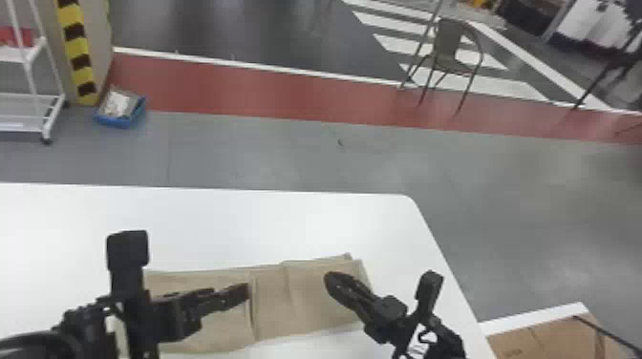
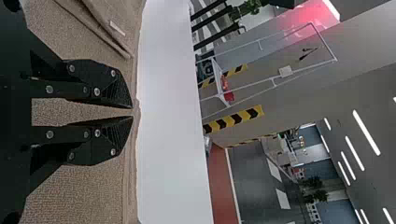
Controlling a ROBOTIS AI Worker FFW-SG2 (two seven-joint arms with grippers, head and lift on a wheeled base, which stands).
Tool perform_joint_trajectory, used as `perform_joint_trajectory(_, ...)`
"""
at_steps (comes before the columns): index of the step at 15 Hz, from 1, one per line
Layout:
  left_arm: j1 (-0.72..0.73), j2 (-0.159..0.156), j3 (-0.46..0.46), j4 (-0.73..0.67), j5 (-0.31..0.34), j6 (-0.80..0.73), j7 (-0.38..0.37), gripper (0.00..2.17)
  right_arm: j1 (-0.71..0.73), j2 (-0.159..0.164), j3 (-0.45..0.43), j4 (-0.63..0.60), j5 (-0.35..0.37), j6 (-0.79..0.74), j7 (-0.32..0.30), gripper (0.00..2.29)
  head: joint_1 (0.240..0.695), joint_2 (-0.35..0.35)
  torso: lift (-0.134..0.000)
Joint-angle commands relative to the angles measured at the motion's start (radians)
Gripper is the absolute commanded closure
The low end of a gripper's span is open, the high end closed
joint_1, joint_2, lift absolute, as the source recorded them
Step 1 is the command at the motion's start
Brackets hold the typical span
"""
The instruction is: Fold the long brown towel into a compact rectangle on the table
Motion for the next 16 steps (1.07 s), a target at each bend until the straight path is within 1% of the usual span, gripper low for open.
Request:
perform_joint_trajectory(1,0.004,0.012,0.037,-0.019,-0.009,0.001,-0.001,0.02,0.023,0.033,0.005,-0.089,-0.009,0.108,-0.009,0.21,0.695,-0.350,0.000)
perform_joint_trajectory(2,0.006,0.023,0.040,-0.030,-0.040,0.001,0.001,0.02,0.037,0.033,0.012,-0.147,-0.014,0.175,-0.023,0.02,0.695,-0.350,0.000)
perform_joint_trajectory(3,0.009,0.031,0.048,-0.034,-0.061,-0.002,-0.001,0.02,0.061,0.033,0.033,-0.208,-0.027,0.209,-0.057,0.02,0.695,-0.336,0.000)
perform_joint_trajectory(4,0.021,0.037,0.072,-0.045,-0.072,-0.002,-0.005,0.02,0.084,0.033,0.064,-0.253,-0.038,0.215,-0.095,0.05,0.695,-0.324,0.000)
perform_joint_trajectory(5,0.042,0.049,0.098,-0.067,-0.080,-0.002,-0.010,0.02,0.101,0.033,0.110,-0.285,-0.060,0.215,-0.141,0.12,0.695,-0.301,0.000)
perform_joint_trajectory(6,0.055,0.067,0.115,-0.088,-0.089,-0.006,-0.010,0.02,0.121,0.033,0.148,-0.320,-0.103,0.246,-0.192,0.17,0.695,-0.282,0.000)
perform_joint_trajectory(7,0.059,0.072,0.115,-0.087,-0.107,-0.009,-0.010,0.02,0.144,0.033,0.174,-0.368,-0.132,0.310,-0.236,0.22,0.695,-0.254,0.000)
perform_joint_trajectory(8,0.064,0.071,0.115,-0.087,-0.152,-0.045,-0.008,0.02,0.170,0.033,0.213,-0.415,-0.158,0.359,-0.298,0.28,0.695,-0.224,0.000)
perform_joint_trajectory(9,0.065,0.071,0.115,-0.084,-0.198,-0.082,-0.007,0.02,0.192,0.033,0.254,-0.451,-0.164,0.381,-0.359,0.29,0.695,-0.203,0.000)
perform_joint_trajectory(10,0.065,0.071,0.115,-0.076,-0.227,-0.128,-0.001,0.02,0.199,0.033,0.283,-0.471,-0.165,0.424,-0.413,0.29,0.695,-0.179,0.000)
perform_joint_trajectory(11,0.065,0.071,0.115,-0.064,-0.253,-0.177,0.004,0.03,0.199,0.033,0.312,-0.475,-0.176,0.470,-0.460,0.29,0.695,-0.133,0.000)
perform_joint_trajectory(12,0.064,0.071,0.115,-0.054,-0.274,-0.211,0.004,0.03,0.196,0.033,0.341,-0.475,-0.182,0.476,-0.500,0.29,0.695,-0.112,0.000)
perform_joint_trajectory(14,0.061,0.071,0.121,-0.037,-0.284,-0.239,-0.004,0.03,0.169,0.033,0.374,-0.447,-0.182,0.491,-0.540,0.38,0.695,-0.070,0.000)
perform_joint_trajectory(15,0.061,0.071,0.123,-0.033,-0.284,-0.248,-0.005,0.03,0.150,0.033,0.386,-0.437,-0.182,0.522,-0.566,0.38,0.695,-0.040,0.000)
perform_joint_trajectory(16,0.061,0.072,0.123,-0.027,-0.284,-0.251,-0.008,0.03,0.141,0.033,0.397,-0.429,-0.181,0.537,-0.579,0.38,0.695,-0.029,0.000)
